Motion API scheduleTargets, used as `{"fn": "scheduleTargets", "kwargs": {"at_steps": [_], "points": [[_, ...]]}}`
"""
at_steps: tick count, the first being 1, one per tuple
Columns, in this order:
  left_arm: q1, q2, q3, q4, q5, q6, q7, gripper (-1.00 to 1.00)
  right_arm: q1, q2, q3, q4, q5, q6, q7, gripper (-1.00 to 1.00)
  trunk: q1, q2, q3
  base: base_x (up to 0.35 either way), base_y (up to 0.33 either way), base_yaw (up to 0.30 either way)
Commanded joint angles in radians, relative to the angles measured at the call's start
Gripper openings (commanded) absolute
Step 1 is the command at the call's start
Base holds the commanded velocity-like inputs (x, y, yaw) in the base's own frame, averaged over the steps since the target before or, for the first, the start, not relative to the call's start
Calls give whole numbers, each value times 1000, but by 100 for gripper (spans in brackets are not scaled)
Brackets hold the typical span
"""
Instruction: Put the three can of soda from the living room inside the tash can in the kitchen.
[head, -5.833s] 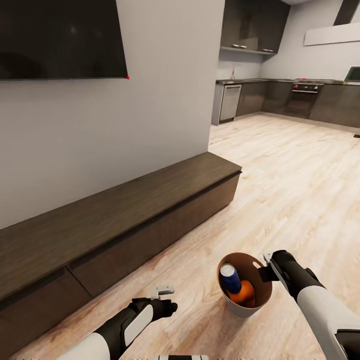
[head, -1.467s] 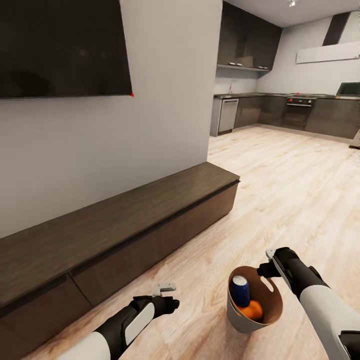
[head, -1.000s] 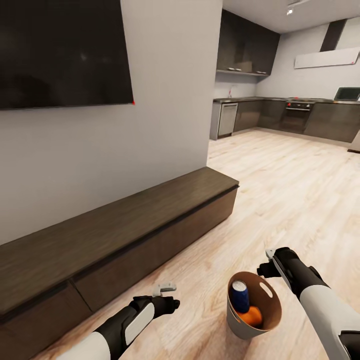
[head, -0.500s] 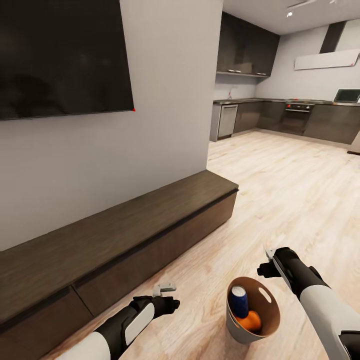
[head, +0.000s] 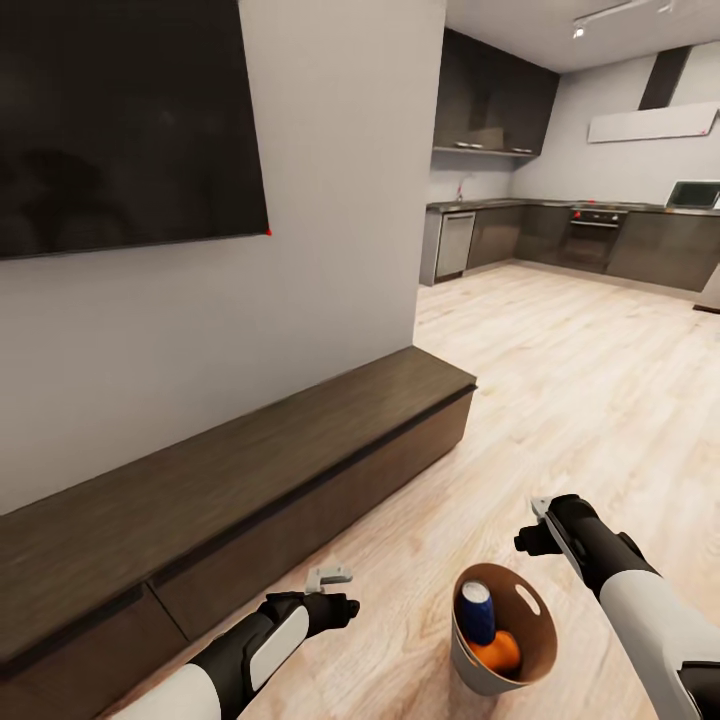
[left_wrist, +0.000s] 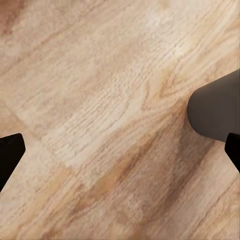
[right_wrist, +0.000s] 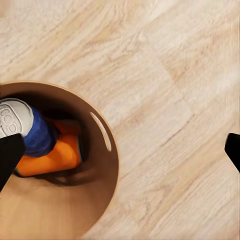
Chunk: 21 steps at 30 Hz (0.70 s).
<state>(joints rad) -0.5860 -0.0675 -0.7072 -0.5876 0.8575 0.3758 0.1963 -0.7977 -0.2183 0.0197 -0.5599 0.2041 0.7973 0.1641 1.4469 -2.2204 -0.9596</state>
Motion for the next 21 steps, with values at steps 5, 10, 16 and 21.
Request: {"fn": "scheduleTargets", "kwargs": {"at_steps": [5,10,16,21], "points": [[0,1,1,3,0,0,-1,100,0,0,2,1,0,0,-1,100,-19,35,16,0,0,0],[0,0,1,7,0,0,0,100,0,0,3,2,0,-1,-2,100,-38,70,31,0,0,0],[0,1,2,9,0,0,0,100,0,2,4,3,0,-1,-3,100,-61,112,50,0,0,0],[0,1,1,10,-1,0,0,100,0,6,5,3,0,-2,-3,100,-81,147,66,0,0,0]]}}
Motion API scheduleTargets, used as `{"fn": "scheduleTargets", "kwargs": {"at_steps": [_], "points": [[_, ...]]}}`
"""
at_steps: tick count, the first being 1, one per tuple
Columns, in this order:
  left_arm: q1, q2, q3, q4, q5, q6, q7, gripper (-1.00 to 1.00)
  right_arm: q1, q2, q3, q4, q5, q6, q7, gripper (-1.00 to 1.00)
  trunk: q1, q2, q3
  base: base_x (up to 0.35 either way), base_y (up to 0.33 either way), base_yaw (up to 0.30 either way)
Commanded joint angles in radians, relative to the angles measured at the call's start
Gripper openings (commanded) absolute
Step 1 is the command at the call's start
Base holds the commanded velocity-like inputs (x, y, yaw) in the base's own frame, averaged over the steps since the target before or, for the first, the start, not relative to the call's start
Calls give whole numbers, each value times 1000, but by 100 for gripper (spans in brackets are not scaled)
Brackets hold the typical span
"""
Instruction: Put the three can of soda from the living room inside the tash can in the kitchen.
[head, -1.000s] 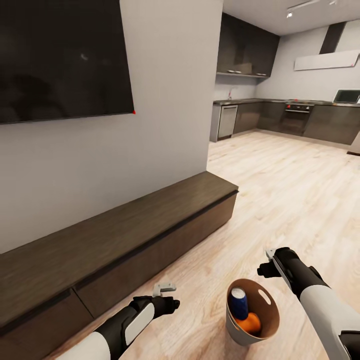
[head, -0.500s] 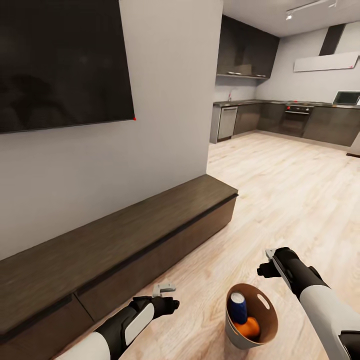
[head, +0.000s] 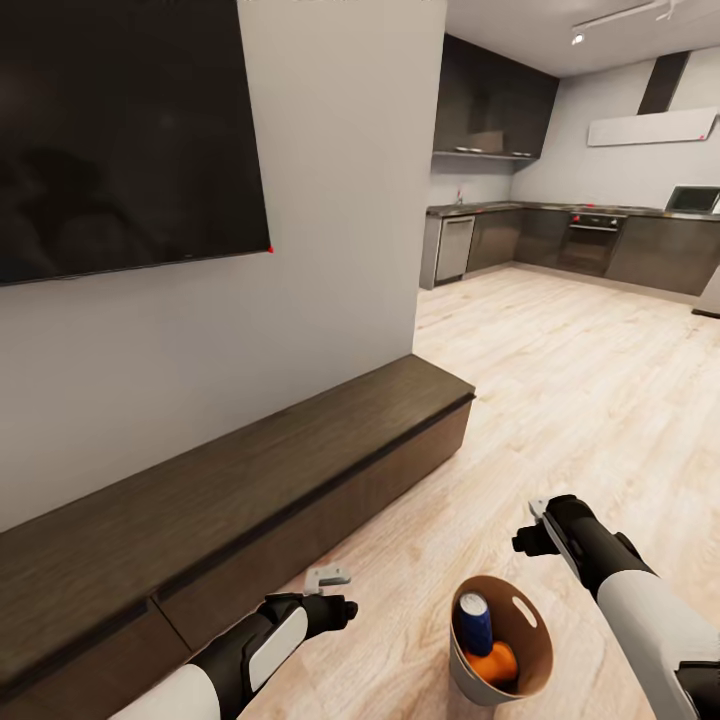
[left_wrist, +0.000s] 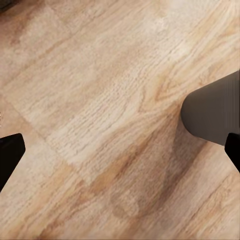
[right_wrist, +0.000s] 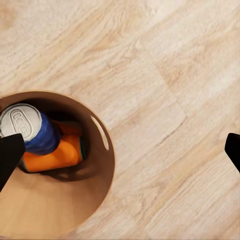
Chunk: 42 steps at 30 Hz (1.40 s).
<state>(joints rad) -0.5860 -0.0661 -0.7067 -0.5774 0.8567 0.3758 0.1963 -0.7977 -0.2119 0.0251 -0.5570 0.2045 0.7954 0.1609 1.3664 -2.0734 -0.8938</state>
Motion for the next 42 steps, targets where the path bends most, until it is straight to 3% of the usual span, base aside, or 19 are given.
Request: {"fn": "scheduleTargets", "kwargs": {"at_steps": [1,42], "points": [[0,0,0,0,0,0,0,100,0,2,0,0,0,0,0,100,-4,7,3,0,0,0],[0,-1,-3,1,-1,0,1,100,0,2,2,0,1,-2,-1,100,-161,294,132,0,0,0]]}}
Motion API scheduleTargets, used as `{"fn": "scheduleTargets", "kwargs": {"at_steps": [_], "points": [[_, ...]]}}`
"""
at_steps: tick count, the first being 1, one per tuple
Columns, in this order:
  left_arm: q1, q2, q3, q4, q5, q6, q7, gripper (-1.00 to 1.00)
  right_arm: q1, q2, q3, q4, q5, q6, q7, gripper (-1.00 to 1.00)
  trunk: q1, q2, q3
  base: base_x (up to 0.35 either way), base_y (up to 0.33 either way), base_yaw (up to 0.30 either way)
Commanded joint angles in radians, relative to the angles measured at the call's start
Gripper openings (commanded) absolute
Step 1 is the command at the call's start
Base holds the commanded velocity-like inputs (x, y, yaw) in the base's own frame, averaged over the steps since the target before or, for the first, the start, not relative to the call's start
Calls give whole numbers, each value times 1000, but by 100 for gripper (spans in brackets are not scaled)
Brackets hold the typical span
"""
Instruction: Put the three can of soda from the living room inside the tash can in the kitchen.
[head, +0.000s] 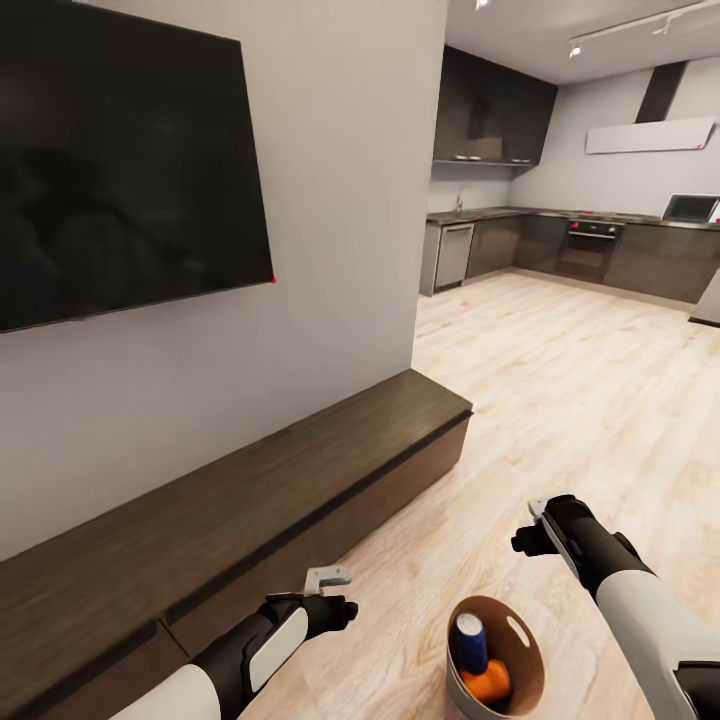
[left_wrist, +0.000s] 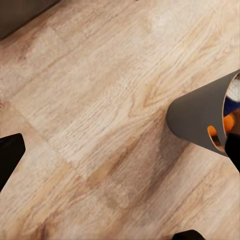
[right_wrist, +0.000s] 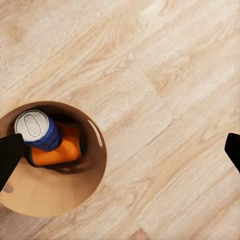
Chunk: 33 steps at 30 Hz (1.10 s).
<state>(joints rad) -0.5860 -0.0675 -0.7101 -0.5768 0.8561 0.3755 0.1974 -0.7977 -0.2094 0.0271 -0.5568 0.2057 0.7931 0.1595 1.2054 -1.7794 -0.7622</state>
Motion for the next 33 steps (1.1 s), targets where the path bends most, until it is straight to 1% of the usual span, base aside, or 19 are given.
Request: {"fn": "scheduleTargets", "kwargs": {"at_steps": [1,9,14,33], "points": [[0,0,0,0,0,0,0,100,0,0,0,0,0,0,0,100,-4,7,3,0,0,0],[0,-1,-1,14,0,-2,0,100,0,-1,0,0,0,-1,-1,100,-35,63,28,0,0,0],[0,-1,-1,21,1,-15,0,100,0,0,1,0,1,-1,-3,100,-54,98,44,0,0,0],[0,-2,-2,26,1,-24,0,100,0,1,2,2,1,0,-8,100,-127,231,103,0,0,0]]}}
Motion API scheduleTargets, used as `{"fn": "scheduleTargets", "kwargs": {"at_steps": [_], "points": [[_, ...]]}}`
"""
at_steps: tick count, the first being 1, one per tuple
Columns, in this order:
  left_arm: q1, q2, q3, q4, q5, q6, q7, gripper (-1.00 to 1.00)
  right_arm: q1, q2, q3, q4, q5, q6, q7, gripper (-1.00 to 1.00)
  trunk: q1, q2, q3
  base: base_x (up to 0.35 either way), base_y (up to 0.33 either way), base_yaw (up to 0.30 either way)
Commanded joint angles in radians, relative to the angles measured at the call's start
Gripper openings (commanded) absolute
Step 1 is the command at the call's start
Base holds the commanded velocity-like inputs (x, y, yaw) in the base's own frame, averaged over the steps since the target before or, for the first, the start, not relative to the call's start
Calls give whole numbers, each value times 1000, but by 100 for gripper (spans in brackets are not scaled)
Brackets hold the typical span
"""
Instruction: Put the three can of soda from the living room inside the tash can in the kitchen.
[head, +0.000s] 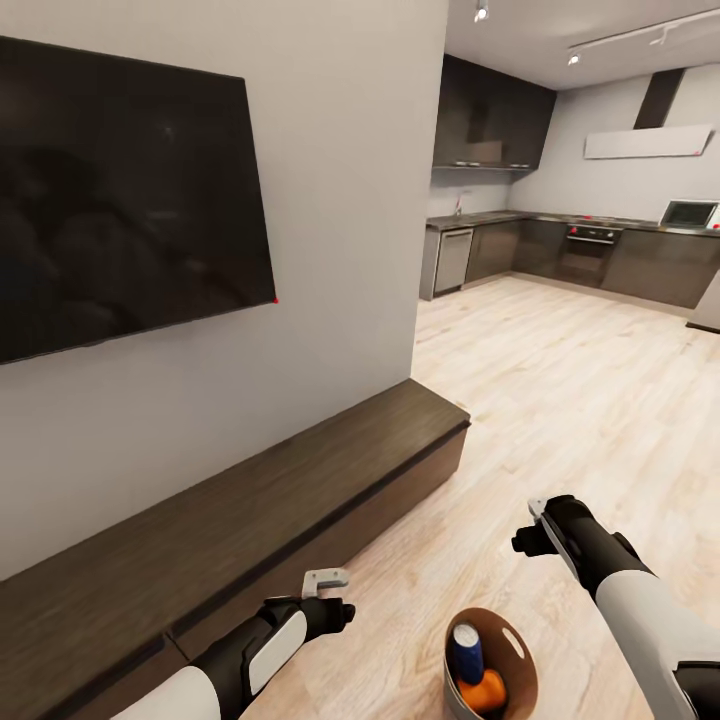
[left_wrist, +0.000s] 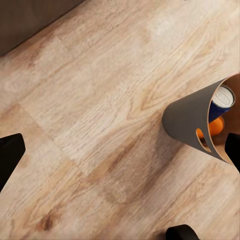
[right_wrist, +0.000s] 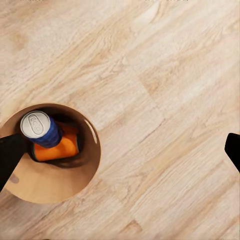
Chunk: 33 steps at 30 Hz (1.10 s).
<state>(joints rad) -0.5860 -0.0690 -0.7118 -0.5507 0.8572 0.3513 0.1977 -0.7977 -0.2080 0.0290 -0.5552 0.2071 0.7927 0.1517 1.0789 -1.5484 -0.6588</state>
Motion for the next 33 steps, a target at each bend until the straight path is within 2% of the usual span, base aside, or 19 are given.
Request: {"fn": "scheduleTargets", "kwargs": {"at_steps": [1,33], "points": [[0,0,0,0,0,0,0,100,0,0,0,0,0,0,0,100,-4,7,3,0,0,0],[3,0,-3,16,2,-8,5,100,0,-3,-1,3,0,-1,-1,100,-127,231,103,0,0,0]]}}
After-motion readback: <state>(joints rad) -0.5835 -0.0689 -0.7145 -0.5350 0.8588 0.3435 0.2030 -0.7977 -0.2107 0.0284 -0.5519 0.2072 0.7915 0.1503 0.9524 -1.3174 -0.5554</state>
